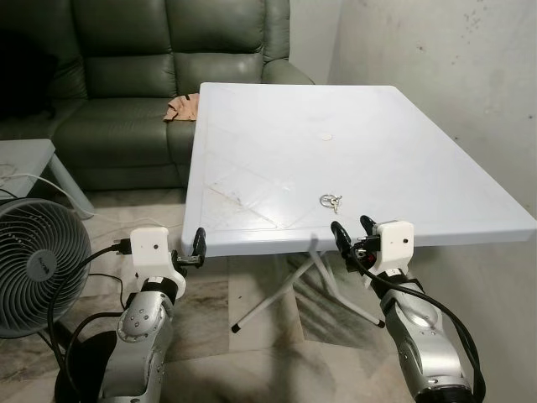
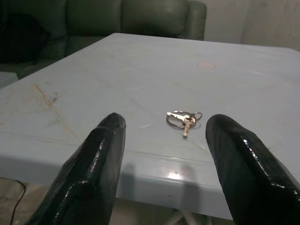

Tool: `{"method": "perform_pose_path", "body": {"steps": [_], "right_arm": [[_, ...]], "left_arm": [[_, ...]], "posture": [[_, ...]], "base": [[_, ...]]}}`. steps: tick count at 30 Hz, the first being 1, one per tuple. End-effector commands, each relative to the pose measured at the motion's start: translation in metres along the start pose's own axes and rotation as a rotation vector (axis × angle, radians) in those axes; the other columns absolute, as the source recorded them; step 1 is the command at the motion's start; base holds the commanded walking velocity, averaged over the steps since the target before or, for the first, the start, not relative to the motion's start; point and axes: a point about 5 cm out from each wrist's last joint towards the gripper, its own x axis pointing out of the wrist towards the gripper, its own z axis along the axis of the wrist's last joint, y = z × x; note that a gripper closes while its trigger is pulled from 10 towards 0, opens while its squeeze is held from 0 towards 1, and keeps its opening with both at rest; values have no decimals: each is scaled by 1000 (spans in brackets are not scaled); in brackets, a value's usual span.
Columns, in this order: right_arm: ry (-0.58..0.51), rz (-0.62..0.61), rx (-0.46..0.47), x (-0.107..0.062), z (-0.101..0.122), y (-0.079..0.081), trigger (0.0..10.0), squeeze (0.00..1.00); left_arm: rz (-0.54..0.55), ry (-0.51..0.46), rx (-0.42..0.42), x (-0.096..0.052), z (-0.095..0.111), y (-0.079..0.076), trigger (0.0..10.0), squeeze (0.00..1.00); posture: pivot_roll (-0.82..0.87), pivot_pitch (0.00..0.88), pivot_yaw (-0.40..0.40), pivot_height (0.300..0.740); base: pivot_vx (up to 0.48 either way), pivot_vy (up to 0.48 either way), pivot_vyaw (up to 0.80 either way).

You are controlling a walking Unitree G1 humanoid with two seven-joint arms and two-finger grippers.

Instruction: Hang keys on a hook

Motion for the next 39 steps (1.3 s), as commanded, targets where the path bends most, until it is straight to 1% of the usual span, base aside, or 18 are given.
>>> {"method": "perform_pose_path", "body": {"steps": [1, 5, 6, 7, 8, 9, 12, 18, 21, 22, 24, 25, 28, 29, 32, 34, 35, 39], "right_arm": [[3, -9, 11, 2, 3, -4, 10000, 0], [3, -8, 12, 3, 4, -6, 10000, 0], [4, 2, 41, 3, 5, -8, 10000, 0], [3, 5, 43, 4, 6, -9, 10000, 686], [2, 4, 42, 4, 7, -10, 10000, 686], [0, 3, 41, 4, 7, -11, 10000, 1000], [-8, 25, 25, 5, 10, -13, 10000, 1000], [-9, 56, -26, 11, 15, -17, 10000, 1000], [-11, 55, -37, 12, 16, -18, 10000, 1000], [-6, 64, -44, 14, 17, -18, 10000, 1000], [-4, 82, -88, 19, 21, -21, 10000, 1000], [1, 86, -87, 22, 23, -22, 10000, 208], [9, 92, -80, 26, 24, -24, 10000, 208], [9, 100, -87, 33, 29, -25, 10000, 0], [17, 107, -112, 41, 34, -24, 10000, 0], [24, 110, -104, 43, 34, -24, 10000, 0], [26, 125, -89, 47, 36, -21, 10000, 0], [13, 152, -89, 54, 41, -17, 10000, 0]], "left_arm": [[-11, -10, 33, -2, 3, 3, 10000, 0], [-15, -13, 32, -2, 4, 2, 10000, 0], [-16, -15, 35, -2, 5, 2, 10000, 0], [-18, -17, 38, -2, 5, 2, 10000, 0], [-19, -18, 40, -2, 5, 2, 10000, 0], [-21, -20, 46, -2, 6, 2, 10000, 0], [-35, -27, 52, -2, 7, 0, 10000, 0], [-113, -38, 118, -1, 11, -10, 10000, 0], [-116, -39, 122, -2, 12, -11, 10000, 0], [-127, -40, 120, -2, 13, -13, 10000, 0], [-158, -39, 131, -5, 13, -18, 10000, 0], [-173, -40, 140, -5, 13, -21, 10000, 0], [-195, -42, 153, -7, 14, -25, 10000, 0], [-218, -49, 151, -8, 16, -31, 10000, 0], [-236, -51, 146, -9, 17, -36, 10000, 0], [-237, -51, 148, -9, 18, -36, 10000, 0], [-240, -53, 150, -10, 18, -37, 10000, 0], [-245, -55, 151, -11, 21, -37, 10000, 0]], "posture": [[-39, 19, -18, 740], [-36, 24, -23, 740], [-37, 25, -23, 740], [-37, 25, -23, 740], [-35, 28, -26, 740], [-35, 29, -26, 740], [-33, 36, -29, 740], [-22, 53, -38, 740], [-22, 53, -38, 740], [-19, 69, -40, 740], [-19, 69, -40, 740], [-14, 80, -44, 740], [-14, 80, -44, 740], [-4, 100, -47, 740], [-3, 109, -47, 740], [-3, 109, -47, 740], [0, 116, -48, 740], [6, 120, -48, 740]], "base": [[0, 0, 0], [0, 0, 0], [0, 0, 0], [0, 0, 0], [0, 0, 0], [0, 0, 0], [0, 0, 0], [0, 0, 0], [0, 0, 0], [0, 0, 0], [0, 0, 0], [0, 0, 0], [0, 0, 0], [0, 0, 0], [0, 0, 0], [0, 0, 0], [0, 0, 0], [0, 0, 0]]}}
